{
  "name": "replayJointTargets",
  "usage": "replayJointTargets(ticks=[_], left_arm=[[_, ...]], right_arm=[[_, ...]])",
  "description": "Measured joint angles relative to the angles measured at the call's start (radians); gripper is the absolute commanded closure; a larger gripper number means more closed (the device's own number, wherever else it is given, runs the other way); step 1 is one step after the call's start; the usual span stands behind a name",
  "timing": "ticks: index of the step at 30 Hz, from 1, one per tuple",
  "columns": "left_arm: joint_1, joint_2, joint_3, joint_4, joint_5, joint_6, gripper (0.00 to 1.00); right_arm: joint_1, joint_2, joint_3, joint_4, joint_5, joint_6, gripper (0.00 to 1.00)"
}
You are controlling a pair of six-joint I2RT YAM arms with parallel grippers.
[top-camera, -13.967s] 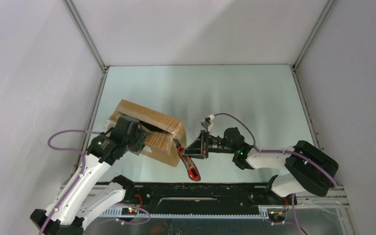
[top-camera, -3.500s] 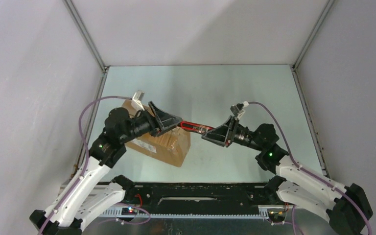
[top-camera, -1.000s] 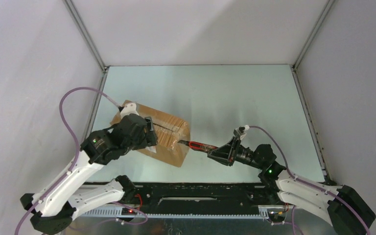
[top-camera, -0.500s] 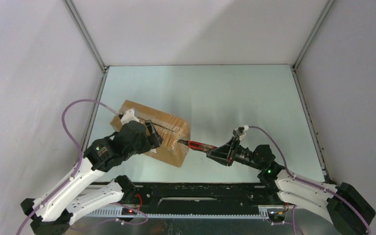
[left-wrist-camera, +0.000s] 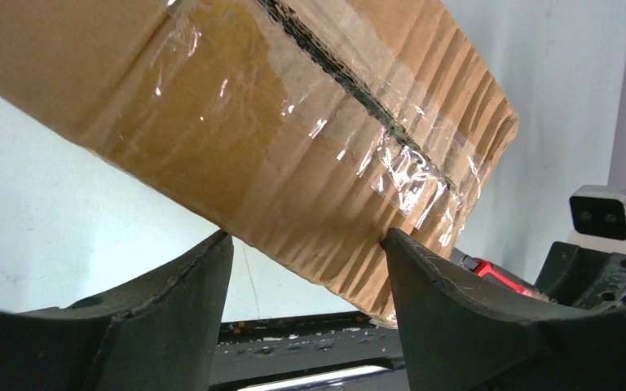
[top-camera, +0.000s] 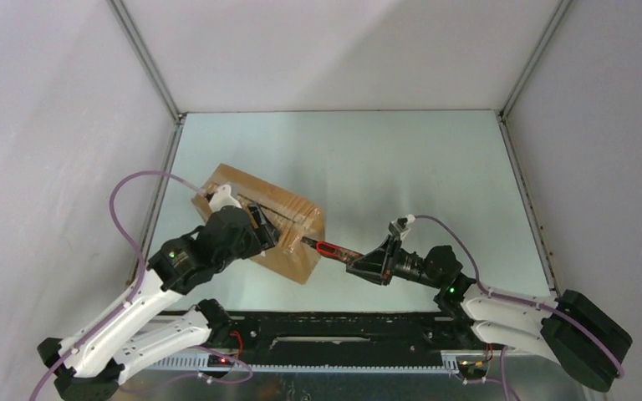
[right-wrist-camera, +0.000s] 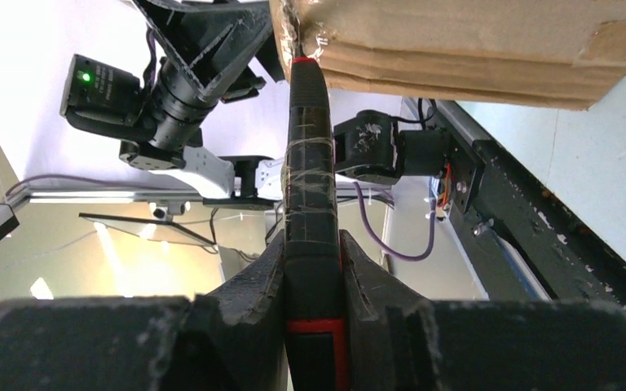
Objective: Unpack the express box
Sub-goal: Cut the express box at the center of the board.
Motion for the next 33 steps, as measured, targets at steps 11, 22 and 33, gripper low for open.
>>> replayJointTargets(ticks=[11, 22, 33], left_arm=[[0.0, 0.018, -0.005, 0.051, -0.003, 0.002, 0.51], [-0.035, 0.011, -0.058, 0.131, -0.047, -0.051, 0.72], [-0.069, 0.043, -0.058, 0.167, -0.084, -0.08, 0.99]], right_arm=[[0.029, 0.045, 0.015, 0.063, -0.02, 0.002, 1.0], [0.098, 0.084, 0.04, 0.045, -0.002, -0.032, 1.0], [0.112, 0.158, 0.075, 0.08, -0.043, -0.044, 1.0]])
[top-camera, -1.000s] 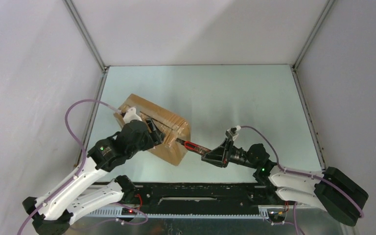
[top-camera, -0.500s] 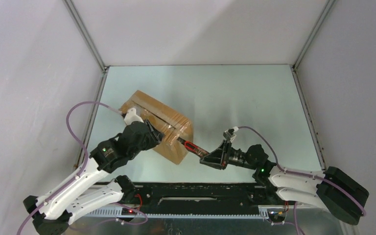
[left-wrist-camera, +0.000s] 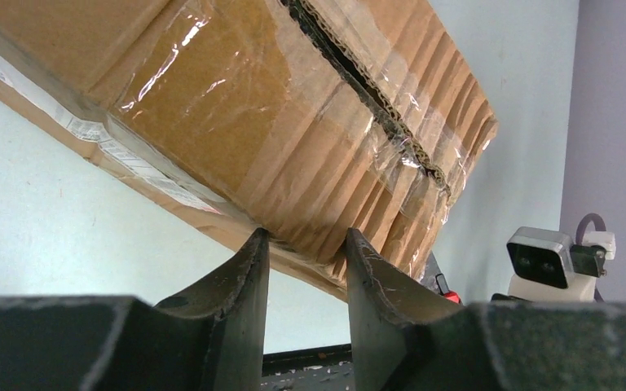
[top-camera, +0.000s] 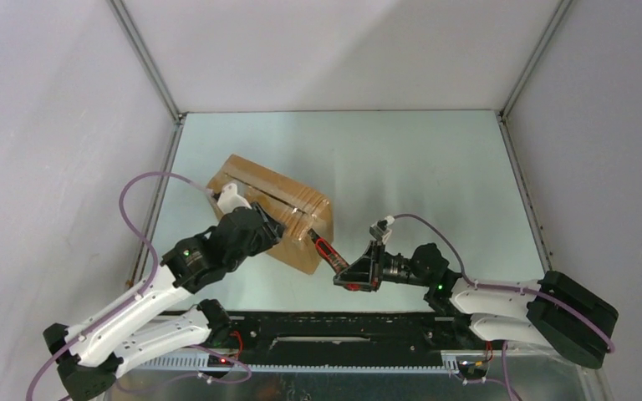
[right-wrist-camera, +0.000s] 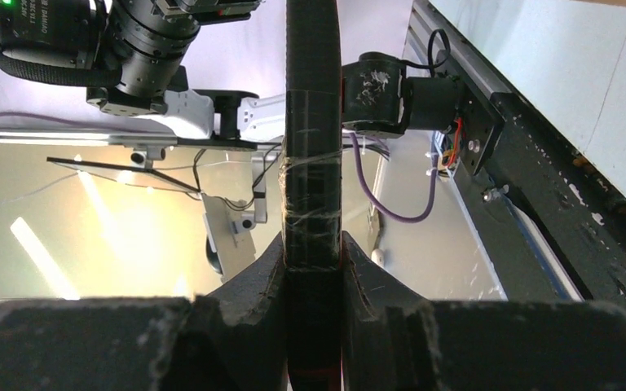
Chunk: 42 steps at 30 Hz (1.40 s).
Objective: Unpack the express box
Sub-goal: Cut the express box at the center of the board.
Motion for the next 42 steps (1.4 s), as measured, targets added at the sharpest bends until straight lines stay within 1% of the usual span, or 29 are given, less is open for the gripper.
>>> replayJointTargets(ticks=[8, 13, 20, 25, 28, 31, 42], left_arm=[[0.001, 0.01, 0.008, -0.012, -0.001, -0.01, 1.0], [0.038, 0.011, 0.014, -0.018, 0.046, -0.01, 1.0], [0.051, 0.02, 0.032, -0.036, 0.105, -0.009, 1.0], [0.052, 0.027, 0.038, -0.041, 0.112, -0.008, 1.0], [0.053, 0.033, 0.043, -0.044, 0.116, -0.006, 1.0], [0.056, 0.041, 0.047, -0.044, 0.117, -0.006, 1.0], [0.061, 0.055, 0.049, -0.029, 0.127, 0.008, 1.0]], right_arm=[[0.004, -0.016, 0.023, -0.048, -0.033, -0.023, 1.0], [0.003, -0.085, 0.023, -0.123, -0.047, -0.034, 1.0], [-0.005, -0.238, 0.023, -0.306, -0.06, -0.078, 1.0], [-0.013, -0.261, 0.023, -0.336, -0.073, -0.104, 1.0], [-0.016, -0.238, 0.023, -0.32, -0.077, -0.111, 1.0], [-0.016, -0.179, 0.024, -0.268, -0.09, -0.111, 1.0], [0.037, 0.076, 0.062, 0.0, -0.152, -0.058, 1.0]])
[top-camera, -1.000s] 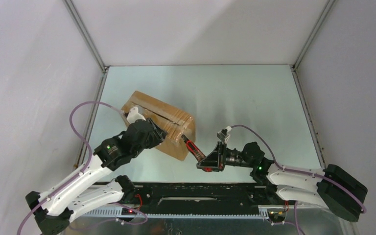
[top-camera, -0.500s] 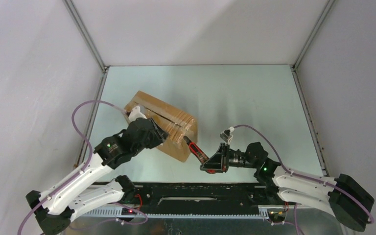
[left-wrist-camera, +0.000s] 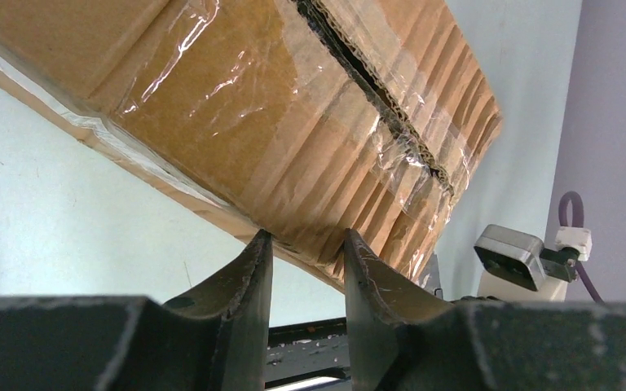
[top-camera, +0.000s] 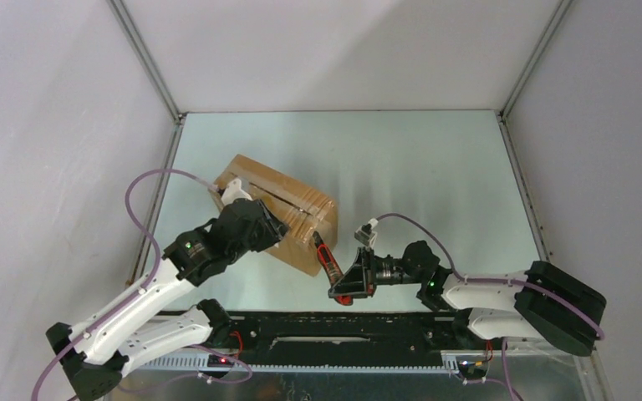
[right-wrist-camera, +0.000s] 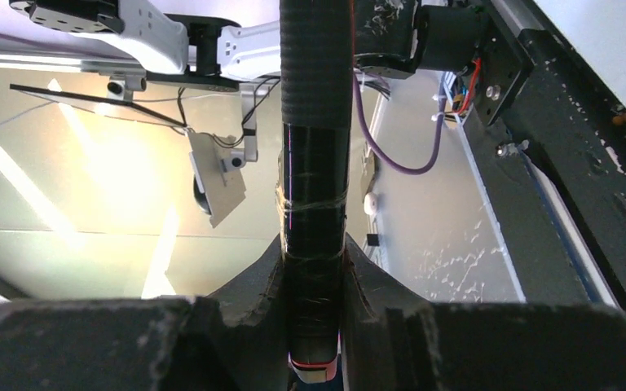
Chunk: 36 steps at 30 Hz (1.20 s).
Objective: Unpack the express box
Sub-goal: Cut the express box at the center of the board.
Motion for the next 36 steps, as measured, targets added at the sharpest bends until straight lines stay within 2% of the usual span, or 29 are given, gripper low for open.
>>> replayJointTargets(ticks=[4, 8, 13, 21, 28, 32, 36], left_arm=[[0.001, 0.003, 0.0, 0.005, 0.002, 0.002, 1.0], [0.002, 0.003, 0.005, 0.001, 0.011, 0.02, 0.84], [0.022, 0.028, 0.067, -0.053, 0.068, 0.071, 0.74], [0.069, 0.033, 0.075, -0.07, 0.167, 0.134, 0.7], [0.08, 0.029, 0.093, -0.111, 0.201, 0.188, 0.48], [0.08, 0.03, 0.163, -0.167, 0.245, 0.239, 0.38], [0.08, 0.032, 0.261, -0.197, 0.298, 0.286, 0.24]], right_arm=[[0.002, 0.034, 0.005, 0.045, -0.01, 0.021, 1.0], [-0.003, -0.009, 0.005, -0.004, -0.009, 0.017, 1.0], [-0.003, -0.139, 0.005, -0.163, -0.007, -0.013, 1.0], [-0.003, -0.325, 0.005, -0.414, 0.019, -0.087, 1.0], [-0.024, -0.472, 0.022, -0.583, 0.096, -0.158, 1.0], [-0.027, -0.481, 0.066, -0.629, 0.103, -0.193, 1.0], [-0.027, -0.47, 0.111, -0.646, 0.08, -0.235, 1.0]])
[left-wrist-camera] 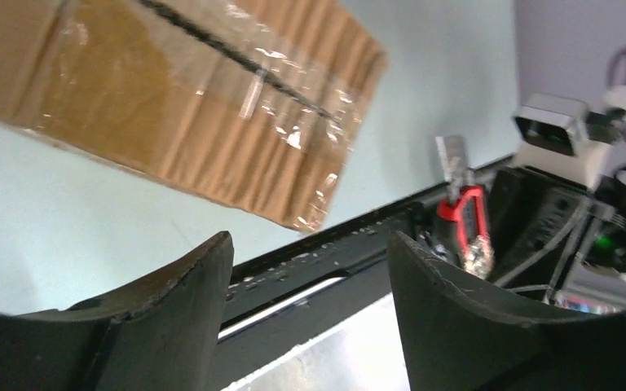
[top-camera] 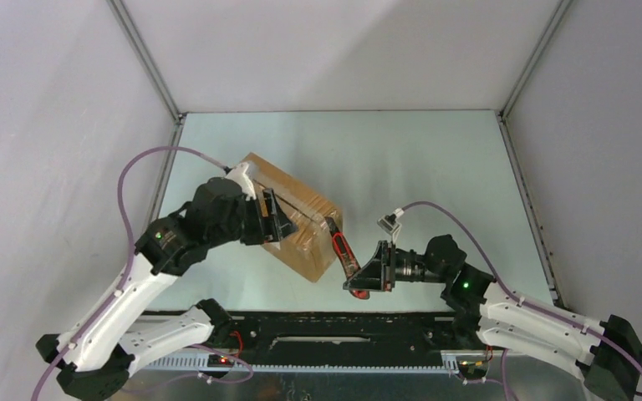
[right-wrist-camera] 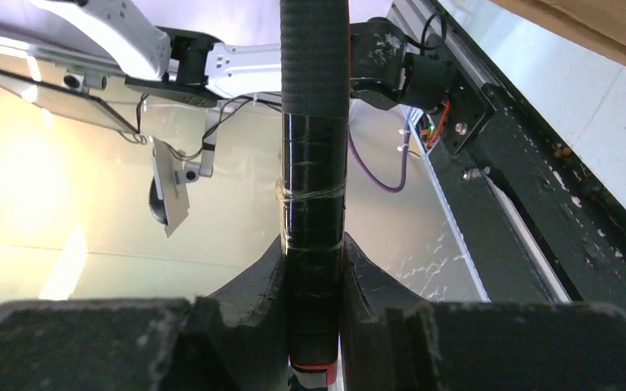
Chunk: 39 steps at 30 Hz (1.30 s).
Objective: Unpack the express box
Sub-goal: Cut the express box at the center of the board.
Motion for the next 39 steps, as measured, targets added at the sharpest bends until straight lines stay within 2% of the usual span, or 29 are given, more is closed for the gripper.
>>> replayJointTargets(ticks=[3, 7, 14, 16, 17, 18, 19, 20, 21, 23, 24, 27, 31, 34, 37, 39], left_arm=[[0.0, 0.0, 0.037, 0.034, 0.099, 0.021, 0.17], [0.0, 0.011, 0.021, 0.178, 0.293, 0.011, 0.17], [0.0, 0.035, -0.136, 0.464, 0.483, -0.105, 0.29], [-0.002, 0.04, -0.167, 0.523, 0.514, -0.135, 0.39], [-0.003, 0.04, -0.186, 0.555, 0.53, -0.151, 0.51], [-0.003, 0.04, -0.2, 0.58, 0.544, -0.171, 0.69], [-0.003, 0.04, -0.214, 0.609, 0.557, -0.188, 0.89], [-0.004, 0.04, -0.225, 0.628, 0.568, -0.206, 0.99], [-0.004, 0.04, -0.235, 0.658, 0.582, -0.217, 1.0], [-0.004, 0.038, -0.242, 0.696, 0.599, -0.226, 1.0], [-0.004, 0.037, -0.244, 0.707, 0.602, -0.232, 1.0], [-0.006, 0.037, -0.262, 0.736, 0.609, -0.25, 1.0], [-0.015, 0.038, -0.304, 0.789, 0.609, -0.288, 1.0], [-0.025, 0.038, -0.316, 0.821, 0.61, -0.306, 1.0], [-0.035, 0.04, -0.316, 0.854, 0.612, -0.312, 1.0], [-0.041, 0.045, -0.316, 0.874, 0.618, -0.314, 1.0]], right_arm=[[0.002, 0.01, 0.039, -0.017, -0.031, -0.037, 1.0], [0.014, 0.047, 0.105, -0.015, -0.073, -0.071, 1.0], [0.034, 0.109, 0.142, 0.043, -0.119, -0.08, 1.0], [0.037, 0.12, 0.142, 0.046, -0.122, -0.08, 1.0], [0.038, 0.123, 0.142, 0.046, -0.125, -0.08, 1.0], [0.038, 0.125, 0.142, 0.047, -0.125, -0.08, 1.0], [0.037, 0.126, 0.142, 0.047, -0.126, -0.08, 0.95], [0.035, 0.128, 0.142, 0.05, -0.126, -0.08, 0.83], [0.031, 0.13, 0.142, 0.04, -0.127, -0.076, 0.65], [0.022, 0.134, 0.143, 0.045, -0.143, -0.072, 0.38], [0.017, 0.13, 0.145, 0.05, -0.143, -0.068, 0.29], [-0.008, 0.127, 0.149, 0.076, -0.132, -0.054, 0.2], [-0.042, 0.141, 0.152, 0.16, -0.115, -0.015, 0.22], [-0.046, 0.195, 0.159, 0.242, -0.114, 0.021, 0.32], [-0.037, 0.27, 0.16, 0.319, -0.113, 0.064, 0.5], [-0.031, 0.309, 0.16, 0.352, -0.109, 0.087, 0.52]])
